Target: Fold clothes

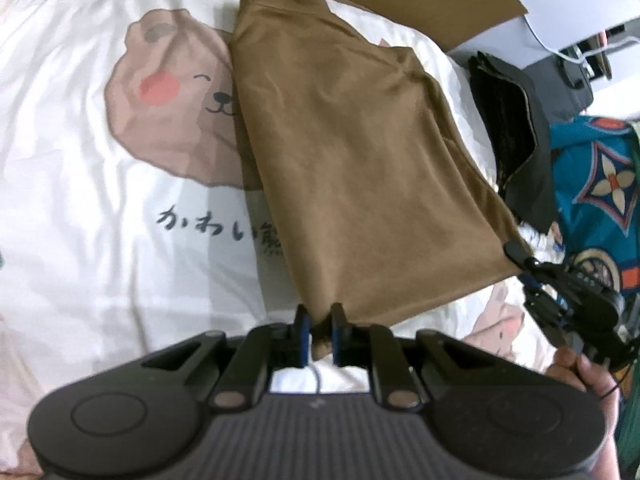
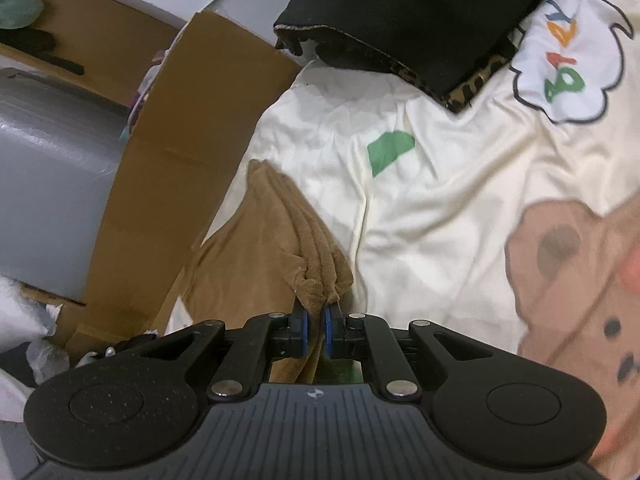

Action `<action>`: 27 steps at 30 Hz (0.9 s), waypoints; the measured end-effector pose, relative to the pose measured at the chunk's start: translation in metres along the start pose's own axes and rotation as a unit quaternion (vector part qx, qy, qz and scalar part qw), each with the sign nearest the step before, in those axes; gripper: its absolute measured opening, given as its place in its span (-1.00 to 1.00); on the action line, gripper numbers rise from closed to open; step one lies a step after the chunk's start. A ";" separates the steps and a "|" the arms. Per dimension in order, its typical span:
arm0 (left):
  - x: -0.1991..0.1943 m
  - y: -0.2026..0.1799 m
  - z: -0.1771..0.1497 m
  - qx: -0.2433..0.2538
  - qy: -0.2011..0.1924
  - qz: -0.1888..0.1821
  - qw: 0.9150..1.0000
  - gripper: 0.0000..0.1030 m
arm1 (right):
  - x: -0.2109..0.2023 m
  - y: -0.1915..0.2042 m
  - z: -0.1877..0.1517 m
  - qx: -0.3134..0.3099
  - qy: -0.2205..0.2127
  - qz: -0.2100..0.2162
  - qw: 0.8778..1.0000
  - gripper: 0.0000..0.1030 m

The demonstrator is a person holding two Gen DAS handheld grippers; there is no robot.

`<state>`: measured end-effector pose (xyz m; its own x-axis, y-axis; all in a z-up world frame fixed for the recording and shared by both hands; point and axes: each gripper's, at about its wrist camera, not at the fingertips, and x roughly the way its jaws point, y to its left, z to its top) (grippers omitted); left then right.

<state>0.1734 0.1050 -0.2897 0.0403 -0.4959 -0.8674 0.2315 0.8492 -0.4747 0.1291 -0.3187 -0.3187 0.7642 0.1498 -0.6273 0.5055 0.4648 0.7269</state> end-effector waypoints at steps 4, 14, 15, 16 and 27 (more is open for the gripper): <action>0.000 -0.003 0.000 0.012 0.013 0.007 1.000 -0.80 | -0.013 0.002 -0.017 -0.001 0.005 0.002 1.000 -0.88; 0.018 -0.017 0.002 0.043 0.060 0.015 0.997 -0.81 | -0.038 -0.024 -0.053 0.040 0.021 -0.008 0.999 -0.89; 0.019 -0.017 0.000 0.047 0.066 0.017 0.997 -0.82 | -0.040 -0.026 -0.057 0.044 0.022 -0.009 0.999 -0.89; 0.019 -0.016 -0.001 0.048 0.071 0.019 0.996 -0.83 | -0.043 -0.028 -0.061 0.048 0.023 -0.009 0.999 -0.89; 0.043 0.002 0.007 0.049 0.128 0.037 0.990 -1.00 | -0.056 -0.039 -0.081 0.057 0.042 -0.026 0.997 -0.86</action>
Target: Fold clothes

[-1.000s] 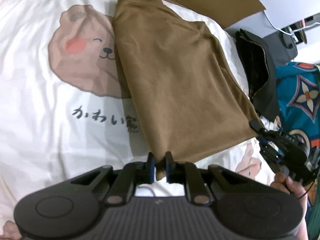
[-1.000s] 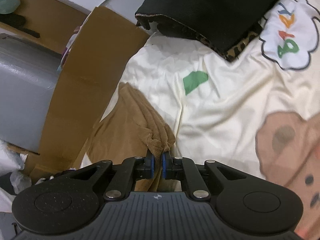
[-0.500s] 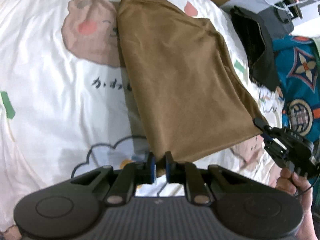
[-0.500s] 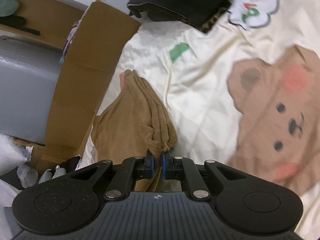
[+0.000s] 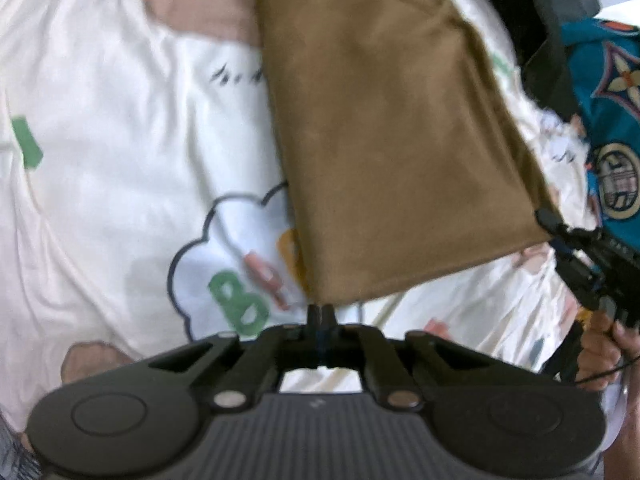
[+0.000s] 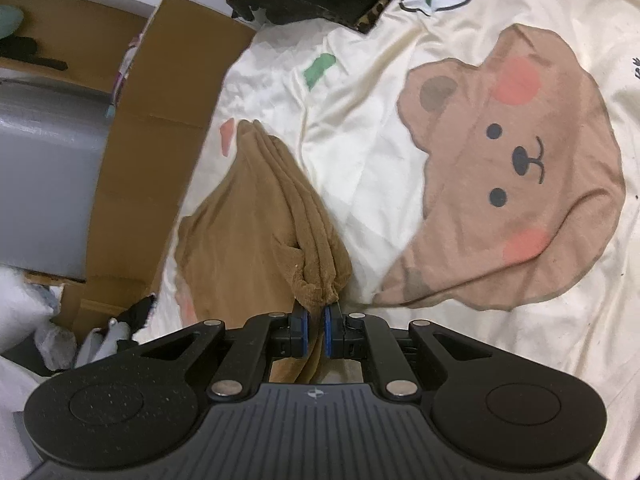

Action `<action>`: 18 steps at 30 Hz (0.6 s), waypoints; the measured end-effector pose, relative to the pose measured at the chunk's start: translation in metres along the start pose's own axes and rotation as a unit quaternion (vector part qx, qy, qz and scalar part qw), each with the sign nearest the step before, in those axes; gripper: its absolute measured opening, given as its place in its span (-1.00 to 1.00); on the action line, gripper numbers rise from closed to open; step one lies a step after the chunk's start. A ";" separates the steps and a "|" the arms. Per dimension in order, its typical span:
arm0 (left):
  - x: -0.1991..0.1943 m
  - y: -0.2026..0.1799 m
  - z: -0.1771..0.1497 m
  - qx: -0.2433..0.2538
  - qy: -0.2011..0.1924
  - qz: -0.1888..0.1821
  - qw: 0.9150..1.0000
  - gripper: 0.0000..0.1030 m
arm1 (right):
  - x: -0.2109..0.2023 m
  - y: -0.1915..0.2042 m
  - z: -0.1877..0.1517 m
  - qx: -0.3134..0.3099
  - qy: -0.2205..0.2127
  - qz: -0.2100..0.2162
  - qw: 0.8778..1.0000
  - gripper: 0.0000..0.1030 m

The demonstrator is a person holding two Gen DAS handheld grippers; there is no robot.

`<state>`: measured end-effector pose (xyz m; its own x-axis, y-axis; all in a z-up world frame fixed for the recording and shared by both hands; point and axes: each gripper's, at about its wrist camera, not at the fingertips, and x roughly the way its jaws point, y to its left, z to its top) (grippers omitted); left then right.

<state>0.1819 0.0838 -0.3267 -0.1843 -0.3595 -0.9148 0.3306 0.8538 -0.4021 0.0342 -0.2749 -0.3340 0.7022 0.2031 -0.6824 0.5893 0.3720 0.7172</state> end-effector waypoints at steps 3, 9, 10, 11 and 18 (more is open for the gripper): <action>0.003 0.002 0.006 0.013 0.004 0.014 1.000 -0.99 | 0.003 -0.007 0.002 -0.015 0.009 -0.026 1.000 -0.80; -0.007 0.006 0.036 0.028 -0.023 0.028 0.999 -0.78 | -0.004 -0.012 0.009 -0.050 0.013 -0.068 0.996 -0.61; -0.009 0.007 0.042 0.030 -0.028 0.032 0.999 -0.74 | -0.007 -0.012 0.011 -0.056 0.009 -0.074 0.996 -0.61; -0.006 0.004 0.047 0.033 -0.034 0.036 0.998 -0.73 | -0.010 -0.012 0.013 -0.061 0.004 -0.078 0.995 -0.61; -0.011 -0.008 0.105 0.055 -0.079 0.048 0.994 -0.68 | -0.017 0.011 0.027 -0.123 -0.025 -0.064 0.990 -0.59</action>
<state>0.2788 0.0416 -0.3177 -0.0022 -0.3409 -0.9401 0.4413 0.8433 -0.3068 0.0396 -0.2988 -0.3103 0.6501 0.0965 -0.7537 0.5649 0.6020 0.5644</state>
